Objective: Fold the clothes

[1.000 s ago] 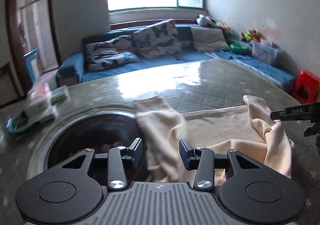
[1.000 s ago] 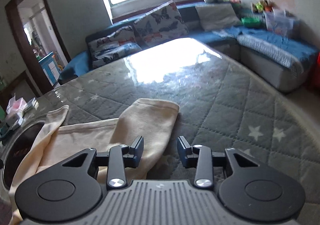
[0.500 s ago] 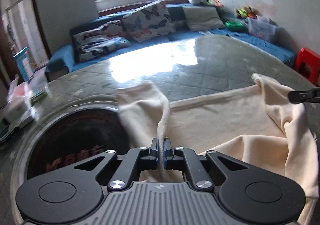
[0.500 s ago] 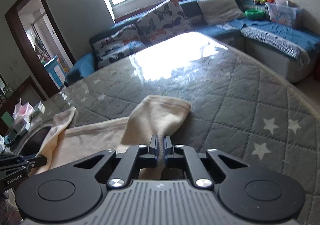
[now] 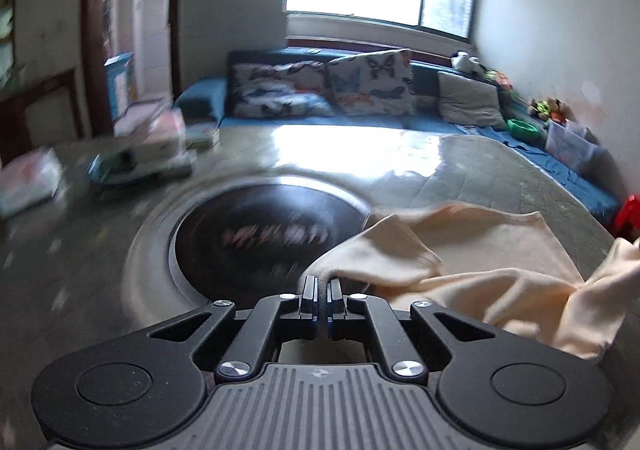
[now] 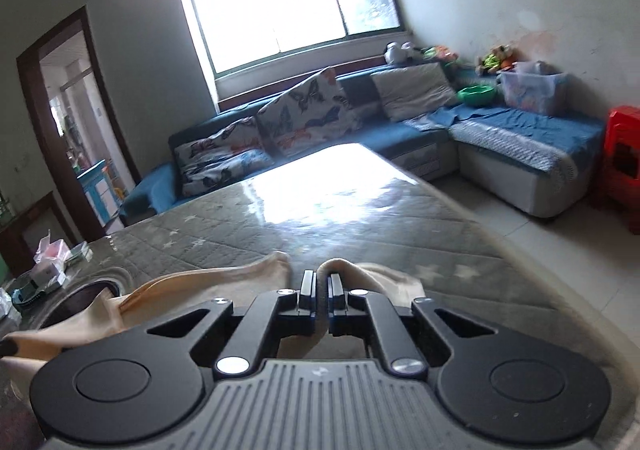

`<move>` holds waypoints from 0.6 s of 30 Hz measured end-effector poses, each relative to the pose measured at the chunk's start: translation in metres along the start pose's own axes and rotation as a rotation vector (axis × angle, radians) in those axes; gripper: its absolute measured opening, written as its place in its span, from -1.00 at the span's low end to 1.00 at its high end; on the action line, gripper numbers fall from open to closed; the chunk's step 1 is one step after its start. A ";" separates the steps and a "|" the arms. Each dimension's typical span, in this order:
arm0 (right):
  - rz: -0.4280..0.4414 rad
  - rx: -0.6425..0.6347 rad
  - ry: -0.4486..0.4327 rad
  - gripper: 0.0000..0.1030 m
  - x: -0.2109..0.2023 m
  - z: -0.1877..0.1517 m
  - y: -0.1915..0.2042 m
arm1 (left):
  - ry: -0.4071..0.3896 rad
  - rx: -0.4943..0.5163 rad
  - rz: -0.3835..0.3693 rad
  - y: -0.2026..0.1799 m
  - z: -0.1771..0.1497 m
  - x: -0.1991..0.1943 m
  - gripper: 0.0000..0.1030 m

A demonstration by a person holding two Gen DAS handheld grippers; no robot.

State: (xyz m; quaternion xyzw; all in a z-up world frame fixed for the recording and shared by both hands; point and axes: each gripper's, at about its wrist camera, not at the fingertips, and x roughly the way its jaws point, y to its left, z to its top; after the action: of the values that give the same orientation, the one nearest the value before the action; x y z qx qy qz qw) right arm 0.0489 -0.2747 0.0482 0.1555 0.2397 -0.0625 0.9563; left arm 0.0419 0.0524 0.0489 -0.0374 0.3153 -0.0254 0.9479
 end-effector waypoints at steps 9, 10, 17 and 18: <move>-0.063 0.020 0.028 -0.91 -0.025 -0.025 -0.031 | 0.072 -0.084 0.014 0.029 -0.042 -0.028 -0.90; -0.071 0.025 0.046 -0.91 -0.021 -0.028 -0.034 | 0.084 -0.079 0.019 0.028 -0.045 -0.027 -0.85; -0.121 0.014 0.113 -0.77 -0.013 -0.043 -0.046 | 0.060 0.034 -0.059 0.006 -0.056 -0.051 -0.47; -0.127 0.003 0.111 -0.77 -0.016 -0.044 -0.045 | 0.051 0.054 -0.085 0.000 -0.057 -0.056 -0.39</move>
State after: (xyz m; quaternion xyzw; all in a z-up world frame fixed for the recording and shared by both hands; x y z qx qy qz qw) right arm 0.0072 -0.3021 0.0068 0.1448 0.3015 -0.1145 0.9354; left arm -0.0372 0.0531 0.0374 -0.0243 0.3367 -0.0754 0.9383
